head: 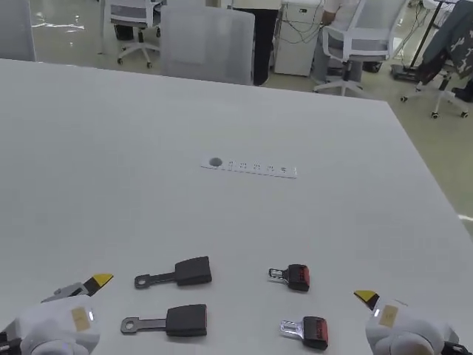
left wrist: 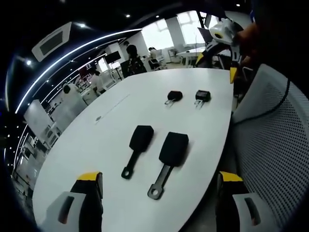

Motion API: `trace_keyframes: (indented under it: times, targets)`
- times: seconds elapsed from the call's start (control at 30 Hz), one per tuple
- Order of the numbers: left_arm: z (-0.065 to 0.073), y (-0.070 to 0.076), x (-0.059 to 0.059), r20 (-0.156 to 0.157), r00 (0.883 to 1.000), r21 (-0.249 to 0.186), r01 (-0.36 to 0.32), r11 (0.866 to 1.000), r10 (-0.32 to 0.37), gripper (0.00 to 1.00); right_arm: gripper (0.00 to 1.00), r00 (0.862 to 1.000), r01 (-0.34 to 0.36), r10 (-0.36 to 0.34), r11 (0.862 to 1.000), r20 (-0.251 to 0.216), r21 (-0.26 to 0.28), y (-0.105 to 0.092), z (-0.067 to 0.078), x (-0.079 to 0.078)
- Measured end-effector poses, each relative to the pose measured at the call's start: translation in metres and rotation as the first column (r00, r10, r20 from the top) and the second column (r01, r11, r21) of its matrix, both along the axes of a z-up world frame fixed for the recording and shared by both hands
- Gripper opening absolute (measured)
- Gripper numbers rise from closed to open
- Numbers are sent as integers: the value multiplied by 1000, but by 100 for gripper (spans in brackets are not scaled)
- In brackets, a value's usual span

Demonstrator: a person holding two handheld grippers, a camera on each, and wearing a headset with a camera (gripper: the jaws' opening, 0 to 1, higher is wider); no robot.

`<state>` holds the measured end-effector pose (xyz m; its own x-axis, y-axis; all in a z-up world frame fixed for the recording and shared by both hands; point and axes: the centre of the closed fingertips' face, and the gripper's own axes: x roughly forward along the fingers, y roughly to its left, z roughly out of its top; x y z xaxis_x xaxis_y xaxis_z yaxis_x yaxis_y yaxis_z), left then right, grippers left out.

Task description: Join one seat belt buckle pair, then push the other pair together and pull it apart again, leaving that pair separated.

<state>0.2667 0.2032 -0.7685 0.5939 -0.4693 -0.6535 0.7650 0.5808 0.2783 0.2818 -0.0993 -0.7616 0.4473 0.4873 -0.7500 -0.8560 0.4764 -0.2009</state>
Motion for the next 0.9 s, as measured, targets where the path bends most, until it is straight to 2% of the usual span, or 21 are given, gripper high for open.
trace_keyframes:
  times: [0.13,0.33,0.37,0.4,0.53,0.63,0.67,0.8,0.87,0.9]
  targets:
    - [0,1,0,-4,1000,-5,-4,1000,4,100,95,1000,-7,7,1000,-10,6,3,-3,1]
    - [-4,5,1,-30,999,-6,-16,1000,16,100,94,1000,-9,9,1000,-9,15,9,-4,10]
    - [-6,6,0,-39,999,7,-7,1000,7,100,94,1000,-9,9,1000,-8,14,9,-4,11]
    - [-10,4,-4,-74,997,1,7,1000,-7,100,93,1000,-11,11,1000,-7,15,10,-4,12]
    - [-18,6,-5,-164,986,-16,-2,1000,-1,95,89,1000,-17,17,1000,-17,10,11,-5,14]
    - [-23,9,2,-180,984,4,2,1000,-1,90,83,999,-22,23,1000,-29,7,10,-7,15]
    - [-25,10,6,-174,985,29,13,1000,-8,88,81,999,-26,26,1000,-32,3,9,-8,16]
    - [-21,1,11,-179,983,25,37,999,-32,85,73,997,-60,59,998,-43,-15,7,-12,15]
    - [-26,-2,13,-206,978,39,55,998,-46,80,69,994,-78,77,997,-79,-15,7,-18,12]
    - [-29,-4,13,-222,973,54,81,995,-67,78,67,994,-73,71,997,-81,-24,6,-20,14]
